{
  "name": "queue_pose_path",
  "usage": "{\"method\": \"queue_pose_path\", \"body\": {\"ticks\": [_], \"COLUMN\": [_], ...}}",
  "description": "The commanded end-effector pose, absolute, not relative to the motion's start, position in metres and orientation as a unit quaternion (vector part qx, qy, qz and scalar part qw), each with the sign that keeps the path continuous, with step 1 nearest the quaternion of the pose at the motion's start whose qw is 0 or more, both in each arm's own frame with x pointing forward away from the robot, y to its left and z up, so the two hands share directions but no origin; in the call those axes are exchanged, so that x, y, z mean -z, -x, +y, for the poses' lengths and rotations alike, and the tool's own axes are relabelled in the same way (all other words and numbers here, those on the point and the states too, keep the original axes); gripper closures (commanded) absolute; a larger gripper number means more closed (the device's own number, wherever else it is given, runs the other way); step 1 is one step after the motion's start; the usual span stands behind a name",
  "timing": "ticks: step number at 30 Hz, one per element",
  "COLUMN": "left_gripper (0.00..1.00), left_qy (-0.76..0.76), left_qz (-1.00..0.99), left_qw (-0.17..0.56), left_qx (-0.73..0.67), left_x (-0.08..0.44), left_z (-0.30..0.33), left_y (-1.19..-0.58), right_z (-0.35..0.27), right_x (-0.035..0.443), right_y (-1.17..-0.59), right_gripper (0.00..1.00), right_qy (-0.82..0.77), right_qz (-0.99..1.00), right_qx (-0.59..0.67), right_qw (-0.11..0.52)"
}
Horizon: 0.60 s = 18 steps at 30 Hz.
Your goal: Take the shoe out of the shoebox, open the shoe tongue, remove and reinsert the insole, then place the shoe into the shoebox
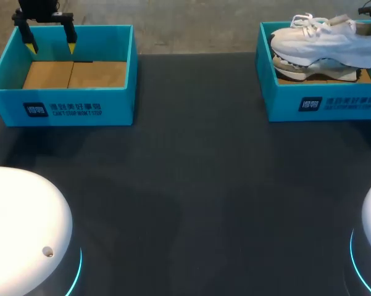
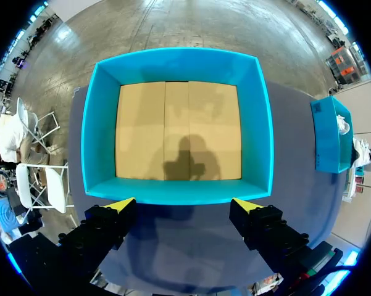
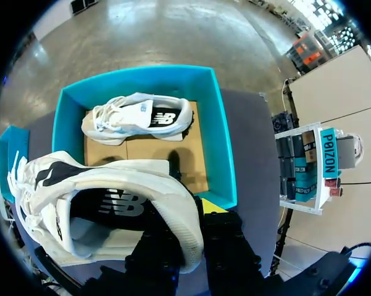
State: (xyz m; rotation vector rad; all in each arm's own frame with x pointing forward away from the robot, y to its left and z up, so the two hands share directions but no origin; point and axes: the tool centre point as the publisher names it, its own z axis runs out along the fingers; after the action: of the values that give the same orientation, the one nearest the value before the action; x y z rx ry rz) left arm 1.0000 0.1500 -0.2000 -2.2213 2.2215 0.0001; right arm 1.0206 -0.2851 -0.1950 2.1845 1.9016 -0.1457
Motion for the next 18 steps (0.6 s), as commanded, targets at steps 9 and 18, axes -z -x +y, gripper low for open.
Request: {"method": "queue_pose_path", "body": {"ticks": [9,18], "left_gripper": [0.00,0.00], "left_qy": [0.707,0.707], "left_qz": [0.707,0.707], "left_qw": [0.000,0.000], "left_qx": [0.000,0.000], "left_x": [0.200,0.200], "left_z": [0.150,0.150], "left_y": [-1.000,-1.000], "right_z": [-0.225,-0.159], "right_x": [0.170,0.174], "right_y": [-0.964,-0.919], "right_gripper": [1.00,1.00], "right_qy": [-0.755,-0.740], "right_qz": [0.637,0.649], "right_qx": [0.023,0.054], "right_qw": [0.153,0.170]}}
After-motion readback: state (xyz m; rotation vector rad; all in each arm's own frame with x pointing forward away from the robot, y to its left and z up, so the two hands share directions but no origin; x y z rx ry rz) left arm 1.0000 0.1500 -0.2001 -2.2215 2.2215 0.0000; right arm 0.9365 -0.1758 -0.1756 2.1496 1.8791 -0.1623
